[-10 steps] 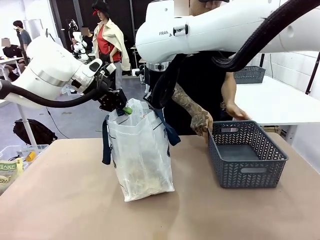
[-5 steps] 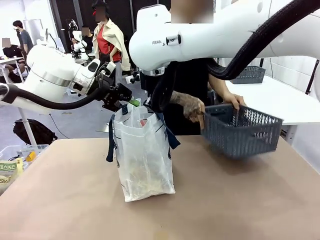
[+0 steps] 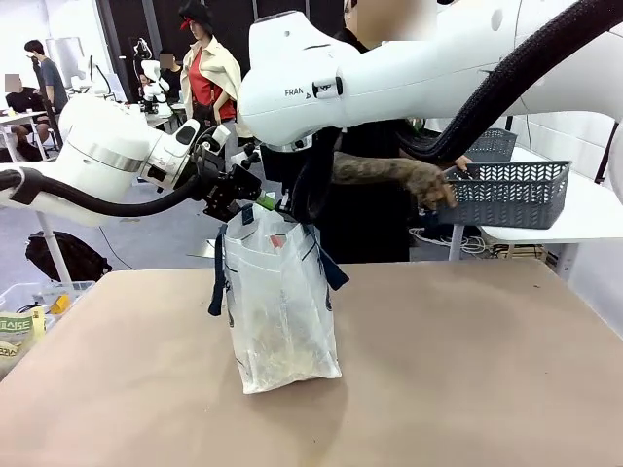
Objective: Transfer purchased items from the store into the shopping bag.
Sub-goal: Move the Reusable shopping bag to the right side of the table.
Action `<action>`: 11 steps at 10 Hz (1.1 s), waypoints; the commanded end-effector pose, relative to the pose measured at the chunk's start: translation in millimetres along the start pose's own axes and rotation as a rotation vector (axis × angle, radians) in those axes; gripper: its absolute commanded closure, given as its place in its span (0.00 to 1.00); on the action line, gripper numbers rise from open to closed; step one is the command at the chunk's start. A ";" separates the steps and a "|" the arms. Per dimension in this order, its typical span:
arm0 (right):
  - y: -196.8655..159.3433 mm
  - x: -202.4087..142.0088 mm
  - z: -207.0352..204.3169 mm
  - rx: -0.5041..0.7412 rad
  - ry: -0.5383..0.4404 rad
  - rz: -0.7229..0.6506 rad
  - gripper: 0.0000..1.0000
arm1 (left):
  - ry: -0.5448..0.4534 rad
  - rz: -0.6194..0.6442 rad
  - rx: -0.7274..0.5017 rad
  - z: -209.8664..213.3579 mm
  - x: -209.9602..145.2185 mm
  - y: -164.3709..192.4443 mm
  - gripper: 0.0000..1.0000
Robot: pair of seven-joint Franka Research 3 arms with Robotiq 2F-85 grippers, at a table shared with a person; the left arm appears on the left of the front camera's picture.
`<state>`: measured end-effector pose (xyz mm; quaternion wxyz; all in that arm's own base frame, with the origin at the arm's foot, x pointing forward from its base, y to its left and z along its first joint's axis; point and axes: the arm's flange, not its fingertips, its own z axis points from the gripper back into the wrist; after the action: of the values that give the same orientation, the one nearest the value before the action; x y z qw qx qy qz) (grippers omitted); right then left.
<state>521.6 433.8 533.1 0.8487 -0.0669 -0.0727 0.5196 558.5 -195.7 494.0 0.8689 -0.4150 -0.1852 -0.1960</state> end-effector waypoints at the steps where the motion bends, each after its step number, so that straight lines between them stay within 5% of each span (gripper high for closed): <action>1: 4.5 5.9 2.4 0.007 -0.016 0.115 1.00 | -0.032 -0.016 -0.063 -0.2 12.4 3.7 0.28; 5: 8.0 8.8 0.2 0.032 -0.048 0.172 1.00 | -0.009 0.012 -0.156 -8.4 20.5 12.4 0.28; 11: 3.6 9.3 -3.5 0.199 -0.185 -0.299 1.00 | -0.066 0.005 -0.176 -3.7 19.6 8.5 0.28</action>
<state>525.5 445.2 532.0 0.8974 0.0541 -0.0928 0.4280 577.3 -194.6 495.7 0.8339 -0.4886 -0.1750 -0.1879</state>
